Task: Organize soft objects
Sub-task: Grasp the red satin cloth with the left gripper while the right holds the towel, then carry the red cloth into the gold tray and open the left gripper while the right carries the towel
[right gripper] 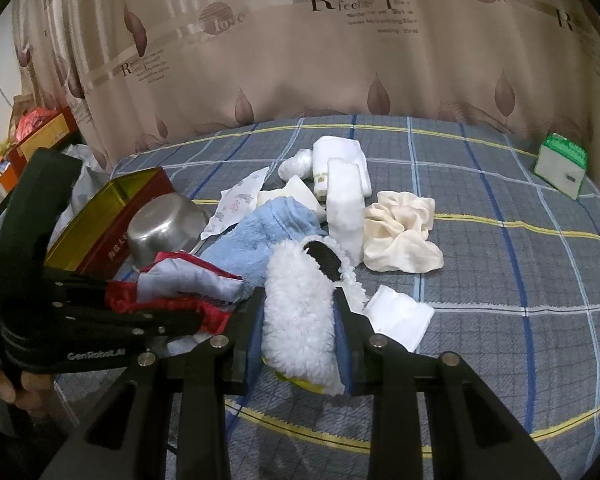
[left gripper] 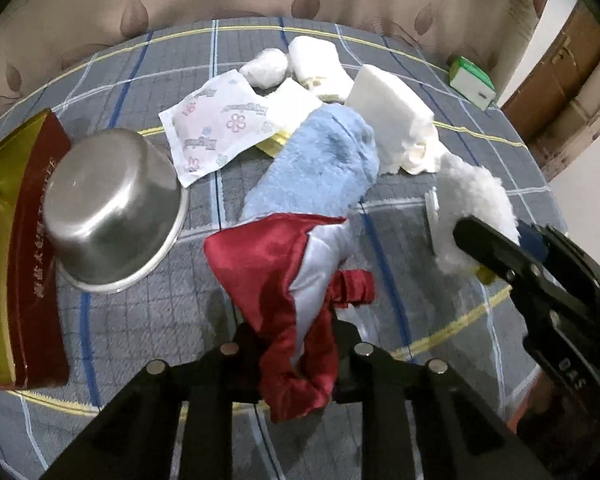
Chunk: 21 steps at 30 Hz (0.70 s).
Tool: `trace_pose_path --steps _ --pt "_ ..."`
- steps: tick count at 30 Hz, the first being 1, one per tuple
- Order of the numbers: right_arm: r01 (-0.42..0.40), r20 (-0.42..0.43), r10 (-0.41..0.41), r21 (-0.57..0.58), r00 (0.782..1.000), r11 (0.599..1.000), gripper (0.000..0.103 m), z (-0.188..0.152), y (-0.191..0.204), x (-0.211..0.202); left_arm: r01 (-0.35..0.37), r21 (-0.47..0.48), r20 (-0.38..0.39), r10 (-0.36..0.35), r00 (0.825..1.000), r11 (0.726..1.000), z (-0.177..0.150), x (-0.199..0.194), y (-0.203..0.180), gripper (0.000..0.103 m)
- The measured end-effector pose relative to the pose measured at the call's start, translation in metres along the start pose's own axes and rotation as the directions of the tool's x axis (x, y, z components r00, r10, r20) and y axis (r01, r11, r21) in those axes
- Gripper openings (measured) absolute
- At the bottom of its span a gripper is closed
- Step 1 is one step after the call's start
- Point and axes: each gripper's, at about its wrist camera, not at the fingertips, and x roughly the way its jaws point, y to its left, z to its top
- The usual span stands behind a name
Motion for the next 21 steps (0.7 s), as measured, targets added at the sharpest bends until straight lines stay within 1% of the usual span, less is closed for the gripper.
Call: trace_pose_path --steps 4,10,13,21 --pt "0.009 0.001 -0.009 -0.02 1.0 1.0 0.028 -0.001 0.004 -0.001 -0.013 -0.004 0.021 0.013 1.0 1.0 -0.007 -0.015 0.004 0.021" --pt "-0.004 -0.018 0.003 -0.042 1.0 0.999 0.028 -0.003 0.015 0.002 -0.046 -0.009 0.068 0.046 0.997 0.999 -0.005 -0.04 0.012 0.021" --pt "-0.015 -0.03 0.013 -0.065 0.999 0.998 0.028 -0.004 0.025 0.002 -0.087 -0.018 0.094 0.089 0.992 0.996 -0.004 -0.053 0.021 0.021" --pt "-0.047 -0.043 0.042 -0.146 0.998 0.988 0.028 -0.008 0.059 -0.001 -0.16 -0.102 0.136 0.173 0.976 0.982 -0.009 -0.083 0.071 0.021"
